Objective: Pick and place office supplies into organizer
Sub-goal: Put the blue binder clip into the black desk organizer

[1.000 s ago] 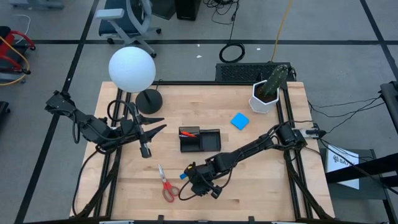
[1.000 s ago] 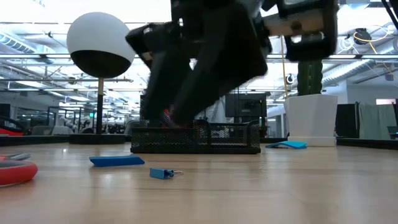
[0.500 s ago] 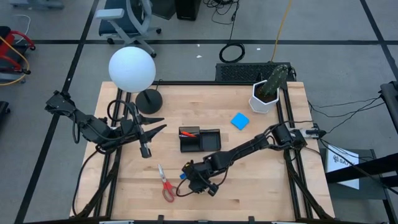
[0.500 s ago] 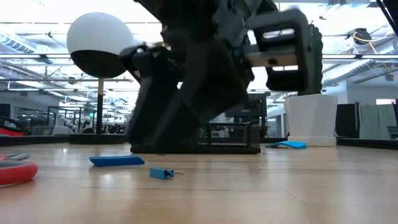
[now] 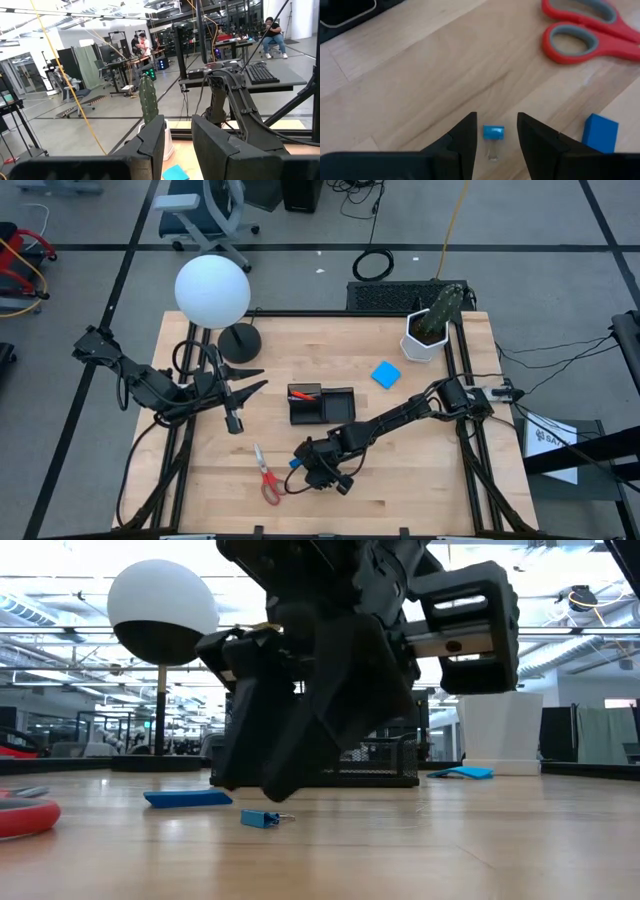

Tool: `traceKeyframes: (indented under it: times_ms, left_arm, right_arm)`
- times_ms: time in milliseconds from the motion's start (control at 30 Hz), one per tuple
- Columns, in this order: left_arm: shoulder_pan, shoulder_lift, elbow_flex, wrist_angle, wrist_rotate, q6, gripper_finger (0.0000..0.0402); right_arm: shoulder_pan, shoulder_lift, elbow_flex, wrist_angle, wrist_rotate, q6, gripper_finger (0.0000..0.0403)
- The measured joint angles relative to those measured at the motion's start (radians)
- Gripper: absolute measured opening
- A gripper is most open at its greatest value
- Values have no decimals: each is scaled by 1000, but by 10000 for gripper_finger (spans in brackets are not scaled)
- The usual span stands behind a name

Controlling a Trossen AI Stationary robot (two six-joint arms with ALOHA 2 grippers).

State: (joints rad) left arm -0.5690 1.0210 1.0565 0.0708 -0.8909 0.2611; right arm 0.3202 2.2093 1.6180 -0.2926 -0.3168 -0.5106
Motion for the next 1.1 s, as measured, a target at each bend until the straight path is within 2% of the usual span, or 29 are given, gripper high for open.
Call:
traceKeyframes:
  times_ms: [600,1100]
  left_arm:
    - [0,0,0,-1,0,0,104]
    - [0,0,0,0,0,0,104]
  right_arm:
    - [0,46,0,65,-14,9,130]
    - [-11,32,0,3,-29,26,130]
